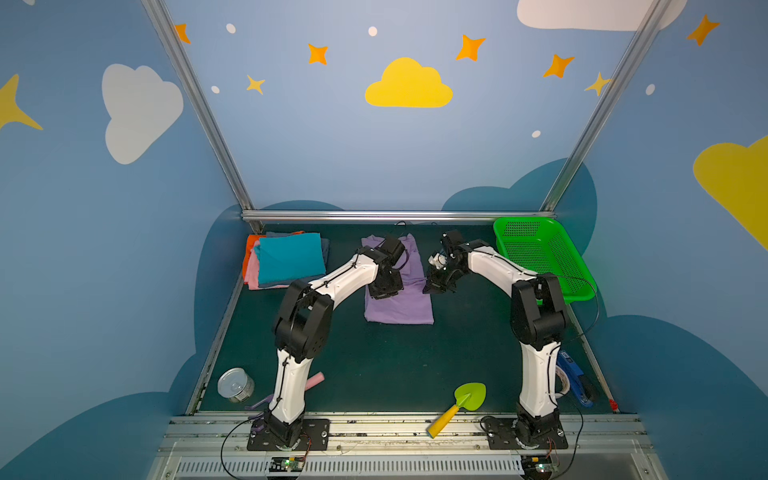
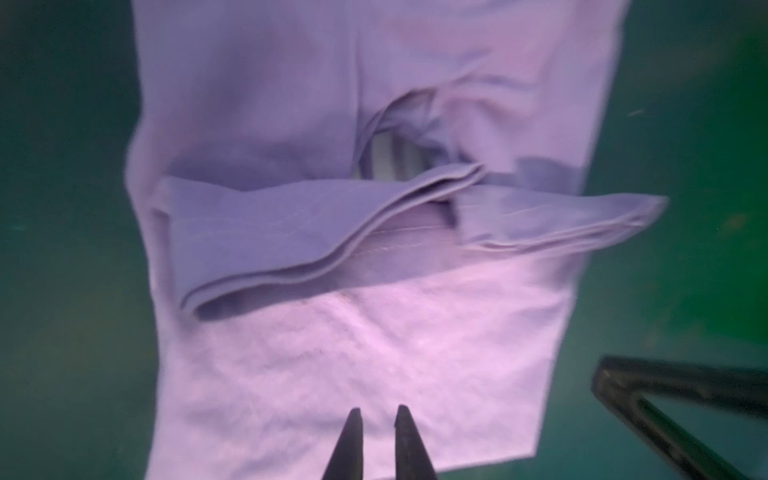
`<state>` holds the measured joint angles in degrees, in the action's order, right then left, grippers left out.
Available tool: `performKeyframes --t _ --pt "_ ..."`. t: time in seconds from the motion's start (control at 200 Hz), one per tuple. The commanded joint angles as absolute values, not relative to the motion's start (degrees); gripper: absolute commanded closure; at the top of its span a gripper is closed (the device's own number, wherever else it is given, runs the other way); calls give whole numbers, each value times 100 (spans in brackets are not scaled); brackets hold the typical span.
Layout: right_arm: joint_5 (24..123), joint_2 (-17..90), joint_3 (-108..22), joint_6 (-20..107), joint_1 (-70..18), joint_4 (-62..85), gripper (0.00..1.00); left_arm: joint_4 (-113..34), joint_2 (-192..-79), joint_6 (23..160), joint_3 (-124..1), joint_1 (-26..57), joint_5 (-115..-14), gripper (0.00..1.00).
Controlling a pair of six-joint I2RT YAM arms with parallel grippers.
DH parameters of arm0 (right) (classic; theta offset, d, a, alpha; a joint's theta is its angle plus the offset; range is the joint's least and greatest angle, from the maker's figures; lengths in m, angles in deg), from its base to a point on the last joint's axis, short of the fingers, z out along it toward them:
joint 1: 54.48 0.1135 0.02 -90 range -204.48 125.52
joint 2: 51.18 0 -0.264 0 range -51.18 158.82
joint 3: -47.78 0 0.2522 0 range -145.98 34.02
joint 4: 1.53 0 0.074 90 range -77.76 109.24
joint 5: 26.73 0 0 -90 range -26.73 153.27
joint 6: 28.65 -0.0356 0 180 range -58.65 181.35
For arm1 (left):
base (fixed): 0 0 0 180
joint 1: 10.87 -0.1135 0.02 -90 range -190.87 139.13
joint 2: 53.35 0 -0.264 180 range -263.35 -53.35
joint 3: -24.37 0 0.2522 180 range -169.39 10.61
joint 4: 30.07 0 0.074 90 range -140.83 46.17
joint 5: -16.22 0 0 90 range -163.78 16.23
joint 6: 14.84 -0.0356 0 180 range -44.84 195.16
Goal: Fold and stack the t-shirts
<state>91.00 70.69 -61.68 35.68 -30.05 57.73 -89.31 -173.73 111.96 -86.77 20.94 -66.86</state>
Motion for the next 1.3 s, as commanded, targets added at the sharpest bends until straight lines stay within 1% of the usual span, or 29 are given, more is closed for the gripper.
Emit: performKeyframes --t 0.0,0.14,0.235,0.325,0.411,0.496,0.561,0.626,0.711,0.876,1.011,1.132,1.297 --pt "9113 7584 -6631 3734 -2959 5903 99 -9206 -17721 11037 -9188 2033 -6850 83" --pt "9139 8295 -7645 3823 -2961 6285 99 -9592 -18305 10871 -9998 1899 -7142 83" --pt "9118 8773 -8470 3885 -3012 6491 98 -9833 -18649 10755 -10608 1718 -7525 83" --pt "9173 9321 -9499 3878 -3104 6819 98 -10206 -19033 10650 -11573 1530 -7938 82" --pt "9390 9713 -10298 3803 -3202 6921 98 -10778 -19458 10587 -12789 1396 -8119 82" --pt "9625 9828 -10605 3727 -3274 6695 97 -11159 -19659 10532 -13695 1374 -8229 81" --pt "9771 9755 -10593 3603 -3303 6446 96 -11230 -19571 10527 -13844 1402 -8207 80" --pt "9767 9564 -10543 3515 -3304 6420 96 -11154 -19310 10553 -13531 1442 -8161 80" --pt "9636 9088 -10145 3575 -3262 6399 97 -10885 -18782 10637 -12596 1550 -8099 80" --pt "9115 7621 -8231 3761 -3071 5783 96 -9502 -17360 10885 -9856 1797 -7762 79" --pt "8881 6815 -6990 3761 -2894 5552 96 -8819 -16699 11222 -8447 1787 -7500 79" --pt "8756 6440 -6137 3740 -2641 5375 96 -8408 -16521 11405 -7602 1765 -7181 81" --pt "8687 6448 -5395 3681 -2403 5331 97 -7990 -16339 11676 -6583 1671 -6982 83"
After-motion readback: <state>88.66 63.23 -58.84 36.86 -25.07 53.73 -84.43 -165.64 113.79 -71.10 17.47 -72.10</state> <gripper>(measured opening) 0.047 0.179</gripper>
